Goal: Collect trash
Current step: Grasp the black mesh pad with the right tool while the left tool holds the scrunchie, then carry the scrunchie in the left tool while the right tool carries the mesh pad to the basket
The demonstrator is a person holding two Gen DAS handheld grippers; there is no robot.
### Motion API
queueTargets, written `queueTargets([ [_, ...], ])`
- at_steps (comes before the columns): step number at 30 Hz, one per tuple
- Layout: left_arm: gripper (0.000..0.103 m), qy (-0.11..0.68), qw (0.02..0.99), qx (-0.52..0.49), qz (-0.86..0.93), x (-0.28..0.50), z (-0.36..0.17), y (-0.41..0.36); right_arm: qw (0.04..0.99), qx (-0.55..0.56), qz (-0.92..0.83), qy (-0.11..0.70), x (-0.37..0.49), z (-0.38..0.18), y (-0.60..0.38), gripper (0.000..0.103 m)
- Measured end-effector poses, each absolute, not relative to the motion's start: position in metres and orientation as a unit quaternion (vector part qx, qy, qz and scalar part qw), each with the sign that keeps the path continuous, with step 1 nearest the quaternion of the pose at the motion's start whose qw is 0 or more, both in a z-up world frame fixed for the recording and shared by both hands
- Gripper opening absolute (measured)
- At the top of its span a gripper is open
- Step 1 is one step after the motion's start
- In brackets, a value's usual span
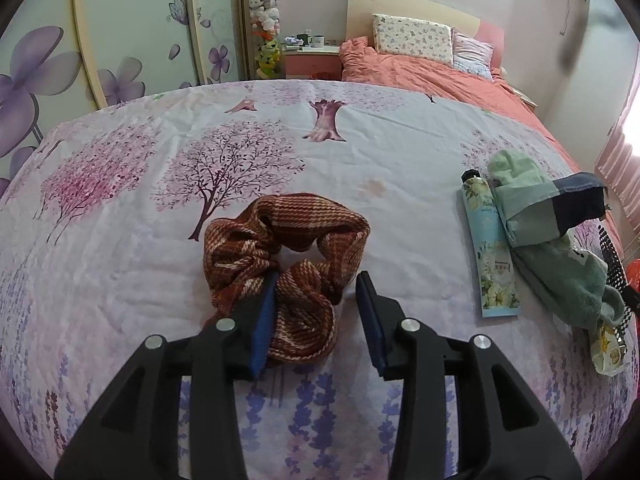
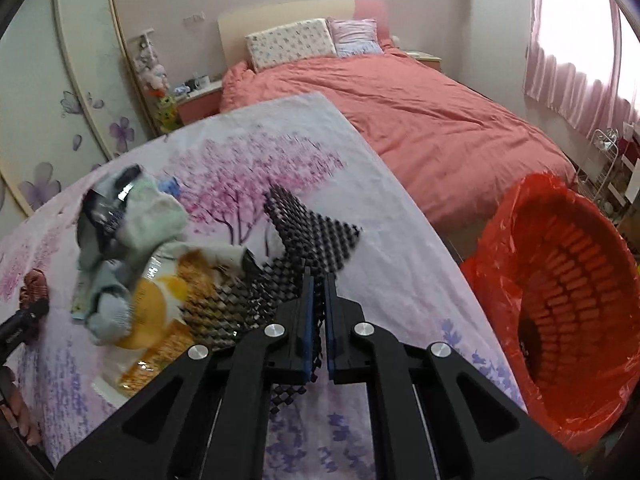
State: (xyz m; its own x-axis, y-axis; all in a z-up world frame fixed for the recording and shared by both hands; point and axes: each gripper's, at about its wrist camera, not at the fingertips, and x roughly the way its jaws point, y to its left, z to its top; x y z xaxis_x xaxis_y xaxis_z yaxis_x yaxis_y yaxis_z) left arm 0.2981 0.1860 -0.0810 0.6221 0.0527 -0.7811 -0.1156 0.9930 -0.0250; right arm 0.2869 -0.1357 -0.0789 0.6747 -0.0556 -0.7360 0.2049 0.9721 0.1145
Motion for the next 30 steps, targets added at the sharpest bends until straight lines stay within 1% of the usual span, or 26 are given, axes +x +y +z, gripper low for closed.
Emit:
queueTargets([
  [5, 0.044, 0.433, 0.9, -0.035, 0.043, 0.299, -0.081, 0.185, 0.909, 0.096, -0.072, 0.399, 0.286, -0.082, -0.137, 0.006],
  [11, 0.052, 0.435, 0.899, -0.027, 0.035, 0.3, -0.082, 0.181, 0.909, 0.094, -0.065, 0.401, 0.289, -0.08, -0.137, 0.006],
  [17, 0.051, 0.435, 0.899, -0.028, 0.034, 0.3, -0.082, 0.179, 0.905, 0.102, -0.059, 0.41, 0.291, -0.083, -0.139, 0.007],
  [19, 0.048, 0.433, 0.9, -0.032, 0.037, 0.299, -0.081, 0.18, 0.904, 0.111, -0.055, 0.41, 0.289, -0.084, -0.143, 0.006],
  [21, 0.035, 0.43, 0.901, -0.039, 0.04, 0.298, -0.081, 0.183, 0.904, 0.114, -0.054, 0.408, 0.288, -0.084, -0.144, 0.006],
  [24, 0.024, 0.428, 0.902, -0.052, 0.026, 0.296, -0.081, 0.189, 0.91, 0.103, -0.05, 0.4, 0.285, -0.079, -0.143, 0.006],
  [27, 0.02, 0.422, 0.905, -0.048, 0.013, 0.292, -0.078, 0.192, 0.914, 0.108, -0.046, 0.388, 0.28, -0.072, -0.146, 0.005],
  [30, 0.019, 0.413, 0.91, -0.039, 0.002, 0.286, -0.072, 0.19, 0.918, 0.116, -0.043, 0.377, 0.276, -0.062, -0.151, 0.005],
])
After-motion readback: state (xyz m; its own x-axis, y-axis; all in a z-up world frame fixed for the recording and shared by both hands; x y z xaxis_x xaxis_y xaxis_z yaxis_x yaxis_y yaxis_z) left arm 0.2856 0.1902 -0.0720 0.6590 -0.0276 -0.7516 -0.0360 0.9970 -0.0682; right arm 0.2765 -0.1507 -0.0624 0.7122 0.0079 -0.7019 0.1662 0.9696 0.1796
